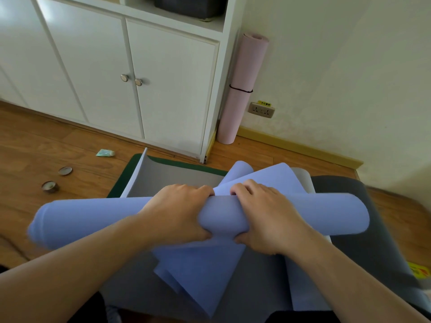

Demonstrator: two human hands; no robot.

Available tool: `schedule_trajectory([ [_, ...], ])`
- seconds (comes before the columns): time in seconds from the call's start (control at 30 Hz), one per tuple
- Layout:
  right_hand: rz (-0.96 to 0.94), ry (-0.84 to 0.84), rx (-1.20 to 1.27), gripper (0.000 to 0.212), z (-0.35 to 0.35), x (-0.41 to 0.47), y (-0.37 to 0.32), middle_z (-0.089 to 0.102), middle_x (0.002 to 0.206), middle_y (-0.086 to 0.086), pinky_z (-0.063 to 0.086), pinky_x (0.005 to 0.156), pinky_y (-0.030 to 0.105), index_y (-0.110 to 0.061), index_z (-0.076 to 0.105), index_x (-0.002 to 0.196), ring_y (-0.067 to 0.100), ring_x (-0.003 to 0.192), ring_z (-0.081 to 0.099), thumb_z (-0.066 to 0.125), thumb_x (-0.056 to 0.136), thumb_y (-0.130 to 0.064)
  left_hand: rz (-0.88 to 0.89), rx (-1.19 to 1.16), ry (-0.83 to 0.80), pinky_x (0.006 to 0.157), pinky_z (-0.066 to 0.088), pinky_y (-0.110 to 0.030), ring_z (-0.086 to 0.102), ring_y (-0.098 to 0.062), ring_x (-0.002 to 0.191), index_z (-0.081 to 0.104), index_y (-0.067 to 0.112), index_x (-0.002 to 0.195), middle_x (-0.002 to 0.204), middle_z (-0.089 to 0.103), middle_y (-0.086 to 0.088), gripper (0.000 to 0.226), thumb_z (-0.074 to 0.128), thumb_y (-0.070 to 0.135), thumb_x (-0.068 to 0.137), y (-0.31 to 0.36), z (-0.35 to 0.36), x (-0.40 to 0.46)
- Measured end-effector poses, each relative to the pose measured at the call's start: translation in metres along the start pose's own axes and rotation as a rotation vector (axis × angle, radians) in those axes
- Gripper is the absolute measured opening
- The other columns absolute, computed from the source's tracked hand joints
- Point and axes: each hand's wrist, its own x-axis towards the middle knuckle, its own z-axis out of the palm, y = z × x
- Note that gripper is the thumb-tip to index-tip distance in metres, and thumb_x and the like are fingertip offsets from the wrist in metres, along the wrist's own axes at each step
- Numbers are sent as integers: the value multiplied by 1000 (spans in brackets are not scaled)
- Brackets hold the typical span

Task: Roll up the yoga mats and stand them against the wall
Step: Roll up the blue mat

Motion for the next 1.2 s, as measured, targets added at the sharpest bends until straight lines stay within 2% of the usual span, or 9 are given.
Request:
schedule_trajectory([
  [0.1, 0, 39, -16, 62, -2, 0, 0, 58, 118, -10, 36, 78, 32, -35, 41, 127, 19, 102, 59, 75, 78, -53, -32, -44, -67, 89, 56, -34, 63, -12, 99, 49, 42, 131, 114, 66, 14, 68, 70, 71, 74, -1, 2, -1],
  [0.23, 73, 39, 41, 56, -5, -1, 2, 63, 113, -13, 45, 73, 33, -40, 44, 125, 18, 96, 63, 71, 79, -54, 47, 200, 82, 101, 48, -38, 53, -20, 115, 41, 29, 140, 129, 50, 4, 91, 66, 82, 70, 4, 10, -6],
  [0.4, 83, 2, 130, 58, -1, 0, 5, 62, 113, -14, 51, 84, 35, -40, 43, 121, 16, 101, 61, 75, 76, -55, 69, 198, 180, 97, 47, -35, 60, -20, 107, 45, 27, 128, 120, 63, 5, 71, 76, 63, 75, 7, 14, -2],
  [0.57, 19, -4, 3, 78, 5, 1, 3, 48, 127, -8, 45, 97, 37, -34, 41, 129, 19, 114, 50, 83, 69, -61, 44, 54, 63, 90, 51, -31, 63, -13, 102, 44, 36, 129, 116, 66, 12, 65, 72, 64, 77, -2, -1, 2],
  [0.7, 17, 79, -13, 63, 7, 2, -1, 57, 124, -8, 51, 88, 35, -35, 46, 129, 19, 109, 59, 72, 77, -60, 49, 48, 26, 94, 50, -30, 61, -12, 106, 42, 38, 134, 121, 64, 12, 70, 70, 67, 78, -5, 0, 0],
  [0.83, 93, 58, 59, 59, 2, 2, 2, 62, 114, -13, 52, 78, 35, -40, 45, 125, 17, 100, 63, 72, 76, -59, 52, 267, 143, 106, 45, -37, 50, -22, 120, 38, 27, 142, 133, 47, 0, 89, 75, 71, 74, 6, 7, -5],
  [0.93, 82, 40, 81, 61, 1, 1, 3, 62, 114, -15, 43, 75, 31, -42, 43, 125, 16, 100, 60, 74, 75, -58, 38, 236, 169, 99, 49, -34, 57, -21, 114, 39, 26, 136, 127, 56, 2, 82, 79, 66, 76, 8, 11, -2],
  [1.1, 30, -12, -13, 85, 0, -1, 4, 44, 133, -7, 41, 100, 33, -33, 38, 135, 18, 119, 45, 85, 70, -60, -9, 34, 78, 86, 56, -32, 65, -13, 101, 43, 34, 127, 117, 65, 12, 70, 76, 67, 74, 2, 2, 1],
  [1.2, 19, 23, -28, 75, 2, 1, 2, 48, 126, -7, 42, 87, 30, -32, 42, 130, 18, 110, 51, 83, 73, -58, -38, -10, -6, 86, 58, -35, 65, -11, 97, 44, 38, 128, 113, 67, 13, 73, 72, 75, 72, -3, 1, 1],
])
